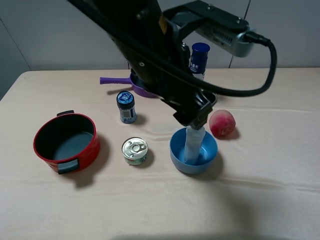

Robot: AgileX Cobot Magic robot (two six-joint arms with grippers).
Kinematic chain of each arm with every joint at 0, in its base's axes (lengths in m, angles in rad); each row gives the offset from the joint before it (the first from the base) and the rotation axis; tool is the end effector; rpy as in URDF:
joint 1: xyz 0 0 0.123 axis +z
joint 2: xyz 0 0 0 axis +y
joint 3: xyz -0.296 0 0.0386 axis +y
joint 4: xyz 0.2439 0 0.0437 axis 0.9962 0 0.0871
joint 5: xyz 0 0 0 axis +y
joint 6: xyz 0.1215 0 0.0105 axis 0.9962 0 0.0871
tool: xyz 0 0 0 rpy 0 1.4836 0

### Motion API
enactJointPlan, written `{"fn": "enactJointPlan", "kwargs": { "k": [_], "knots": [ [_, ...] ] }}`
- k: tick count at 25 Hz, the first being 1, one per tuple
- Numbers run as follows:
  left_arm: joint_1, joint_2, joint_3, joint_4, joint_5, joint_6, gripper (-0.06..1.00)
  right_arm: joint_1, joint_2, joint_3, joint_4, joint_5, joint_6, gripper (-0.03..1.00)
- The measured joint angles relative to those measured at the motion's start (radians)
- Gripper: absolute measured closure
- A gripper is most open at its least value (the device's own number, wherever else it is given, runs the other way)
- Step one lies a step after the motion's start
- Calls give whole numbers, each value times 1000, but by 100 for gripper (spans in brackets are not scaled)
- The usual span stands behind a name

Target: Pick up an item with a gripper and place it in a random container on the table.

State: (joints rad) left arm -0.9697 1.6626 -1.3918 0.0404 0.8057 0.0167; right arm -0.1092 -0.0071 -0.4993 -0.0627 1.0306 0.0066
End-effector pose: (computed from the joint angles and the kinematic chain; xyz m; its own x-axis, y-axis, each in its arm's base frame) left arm 0.2174 -0.3107 0.2892 -0.4356 0.7141 -0.5480 0.8356 0.5472 0.0489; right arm 0.0054 -0.0072 0.2645 -0.4238 0.0207 -0.9055 0.1464 0.9882 -0.0460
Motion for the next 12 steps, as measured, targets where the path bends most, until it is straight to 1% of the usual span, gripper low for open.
{"fn": "enactJointPlan", "kwargs": {
  "k": [6, 8, 12],
  "knots": [
    [29, -112, 0, 86, 148, -60, 0, 0, 0, 0, 0, 0, 0, 27],
    [43, -142, 0, 104, 194, -75, 0, 0, 0, 0, 0, 0, 0, 27],
    [72, -190, 0, 116, 283, -89, 0, 0, 0, 0, 0, 0, 0, 27]
  ]
}}
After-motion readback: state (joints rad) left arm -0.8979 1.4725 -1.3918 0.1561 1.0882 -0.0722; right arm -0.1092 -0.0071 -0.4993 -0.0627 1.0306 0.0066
